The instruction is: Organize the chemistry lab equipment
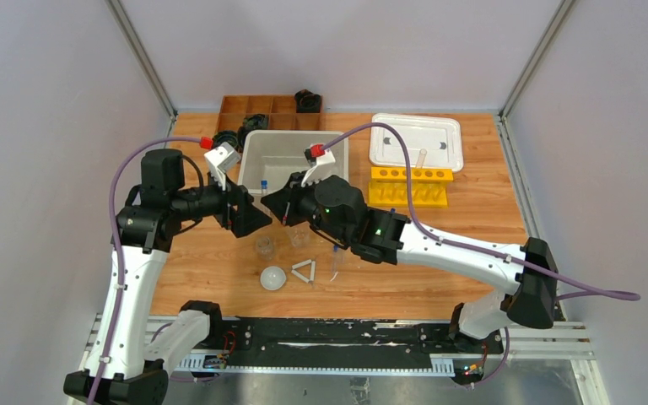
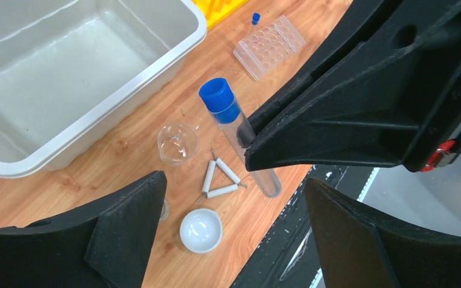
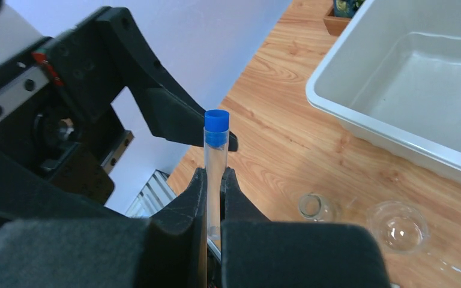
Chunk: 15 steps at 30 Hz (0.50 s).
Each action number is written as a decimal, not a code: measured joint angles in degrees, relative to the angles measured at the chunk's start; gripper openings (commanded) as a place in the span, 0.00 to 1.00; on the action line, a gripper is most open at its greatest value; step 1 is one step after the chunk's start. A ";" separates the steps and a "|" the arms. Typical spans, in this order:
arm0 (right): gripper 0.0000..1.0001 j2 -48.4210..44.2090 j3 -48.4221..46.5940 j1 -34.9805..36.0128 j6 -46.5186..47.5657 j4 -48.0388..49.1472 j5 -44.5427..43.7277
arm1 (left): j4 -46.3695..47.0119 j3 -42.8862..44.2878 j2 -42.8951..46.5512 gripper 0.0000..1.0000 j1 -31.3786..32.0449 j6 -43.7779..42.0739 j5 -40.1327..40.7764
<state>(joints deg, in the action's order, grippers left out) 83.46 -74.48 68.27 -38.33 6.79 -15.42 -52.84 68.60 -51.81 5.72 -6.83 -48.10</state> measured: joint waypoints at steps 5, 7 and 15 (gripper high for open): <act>0.00 0.02 -0.13 0.42 -0.85 2.73 0.24 | 0.52 -0.33 -0.04 0.77 0.00 0.24 -0.24; 0.00 0.02 -0.15 0.61 -1.11 3.21 0.37 | 0.57 -0.37 -0.09 0.70 0.00 0.33 -0.33; 0.00 0.94 -0.15 1.20 -1.64 4.63 0.17 | 0.48 -0.59 -0.24 0.34 0.04 -0.17 -1.77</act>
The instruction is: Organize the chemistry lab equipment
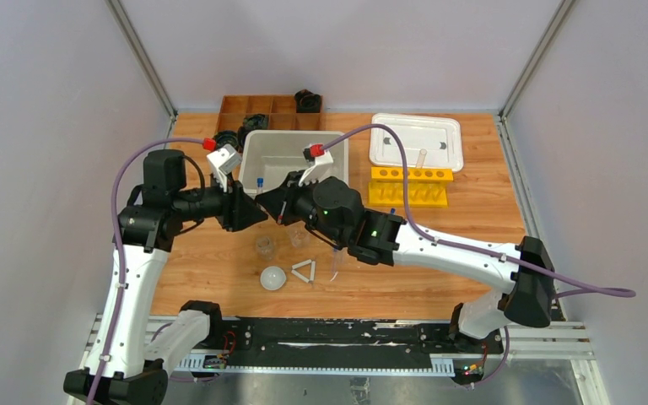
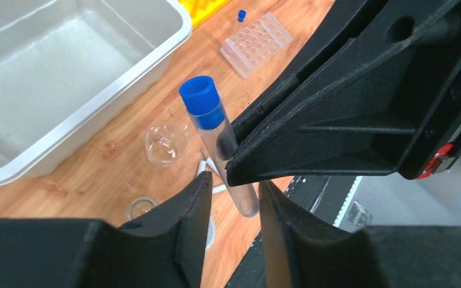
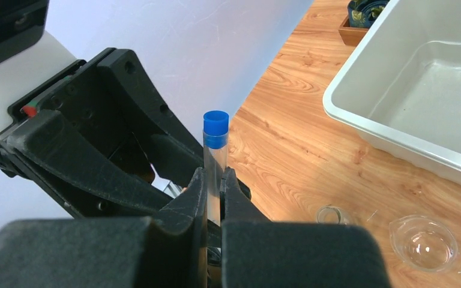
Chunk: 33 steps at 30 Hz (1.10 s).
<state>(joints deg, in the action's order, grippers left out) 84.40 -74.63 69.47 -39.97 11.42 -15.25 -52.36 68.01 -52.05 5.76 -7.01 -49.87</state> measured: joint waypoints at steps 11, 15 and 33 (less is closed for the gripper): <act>0.40 0.35 -1.77 -0.13 -1.03 -3.56 -1.25 | 0.11 -0.76 -0.44 0.14 0.02 -0.94 0.31; 0.46 1.66 -8.37 -1.36 -1.86 -11.34 -0.15 | 0.59 -1.92 -0.42 0.08 0.02 -2.49 1.42; 0.38 10.14 -23.28 -7.39 -0.33 -30.29 15.82 | 0.83 -3.89 1.66 0.04 0.02 -7.56 3.19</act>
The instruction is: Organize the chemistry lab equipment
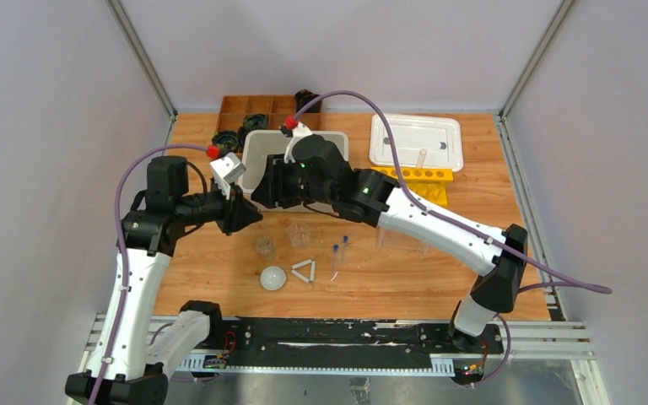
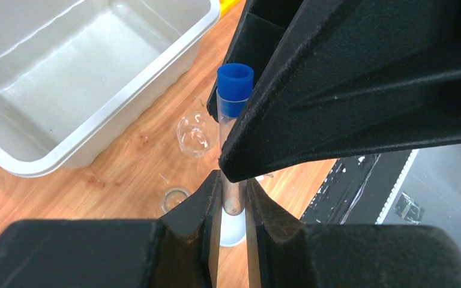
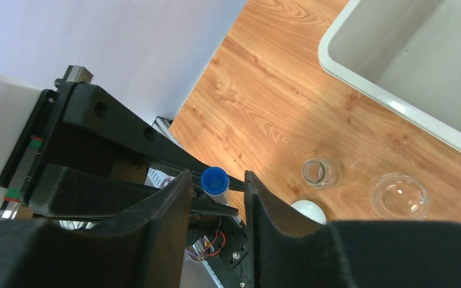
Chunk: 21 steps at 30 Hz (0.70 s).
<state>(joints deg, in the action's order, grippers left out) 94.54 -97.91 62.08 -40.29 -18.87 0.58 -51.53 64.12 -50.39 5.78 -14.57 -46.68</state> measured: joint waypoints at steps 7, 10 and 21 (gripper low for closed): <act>0.07 1.27 -1.99 -1.05 1.05 -0.59 3.98 | -0.02 -0.28 0.11 0.07 0.00 -0.55 0.02; 0.00 1.36 -2.01 -1.66 1.44 -1.01 5.05 | -0.09 -0.28 0.11 0.64 0.00 -0.61 0.35; 0.00 -12.61 15.98 -7.17 8.59 -6.47 -3.08 | -0.02 -0.26 0.20 1.00 -0.02 0.70 4.50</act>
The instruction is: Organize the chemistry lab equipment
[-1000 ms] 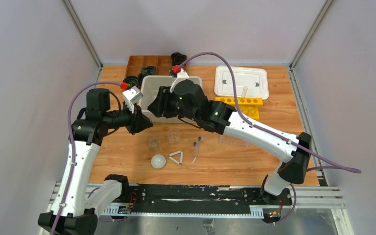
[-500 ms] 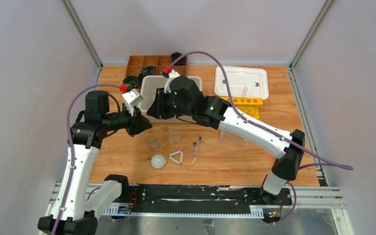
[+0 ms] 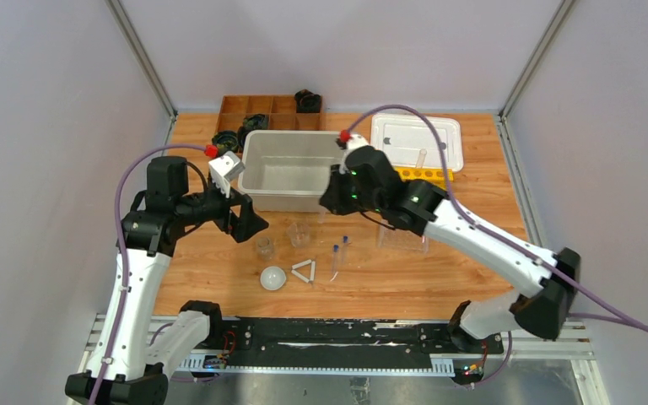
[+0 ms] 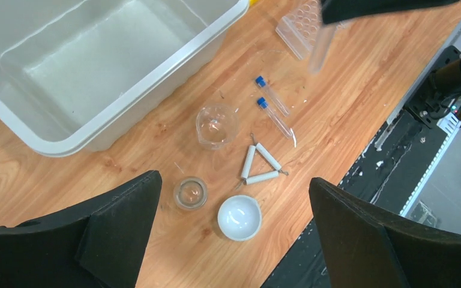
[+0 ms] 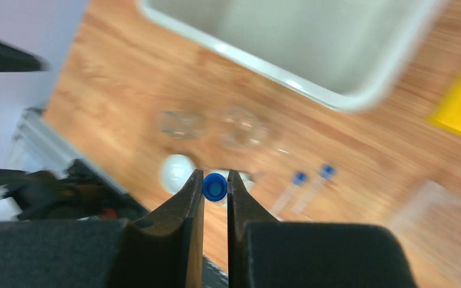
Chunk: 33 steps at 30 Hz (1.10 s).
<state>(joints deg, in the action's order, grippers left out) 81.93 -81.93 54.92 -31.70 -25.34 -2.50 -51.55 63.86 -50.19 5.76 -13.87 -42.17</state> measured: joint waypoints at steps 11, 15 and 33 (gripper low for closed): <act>0.00 -22.08 29.66 -8.17 3.08 -2.14 -17.16 | 0.00 1.11 -0.70 1.00 0.00 1.07 2.32; 0.00 -22.10 35.47 -8.22 3.28 -1.49 -20.74 | 0.00 1.25 -1.31 1.00 0.00 1.29 2.67; 0.00 -22.62 46.66 -8.22 6.27 16.06 -25.70 | 0.00 1.51 -1.36 1.00 0.00 1.51 2.95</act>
<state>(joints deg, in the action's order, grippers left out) 59.31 -35.27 46.70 -25.43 -9.28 -28.21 -51.55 65.36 -51.55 5.76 -12.36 -39.22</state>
